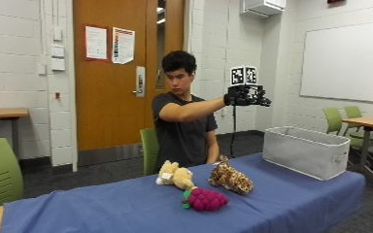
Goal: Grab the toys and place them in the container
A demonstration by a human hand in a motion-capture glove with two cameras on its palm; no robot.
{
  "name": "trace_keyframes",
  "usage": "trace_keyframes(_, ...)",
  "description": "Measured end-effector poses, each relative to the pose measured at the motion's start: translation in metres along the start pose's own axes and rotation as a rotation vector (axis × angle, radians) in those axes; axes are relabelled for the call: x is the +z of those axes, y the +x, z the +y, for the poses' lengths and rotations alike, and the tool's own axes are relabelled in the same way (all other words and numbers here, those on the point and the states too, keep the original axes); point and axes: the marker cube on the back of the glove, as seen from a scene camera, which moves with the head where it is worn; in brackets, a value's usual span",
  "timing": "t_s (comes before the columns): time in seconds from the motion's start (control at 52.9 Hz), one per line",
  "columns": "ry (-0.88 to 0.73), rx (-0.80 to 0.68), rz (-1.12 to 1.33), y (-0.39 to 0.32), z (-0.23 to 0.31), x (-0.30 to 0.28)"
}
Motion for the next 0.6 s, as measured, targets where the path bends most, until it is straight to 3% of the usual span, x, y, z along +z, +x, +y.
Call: trace_keyframes(0.604, -0.011, -0.018, -0.035, 0.02, 0.004, -0.003)
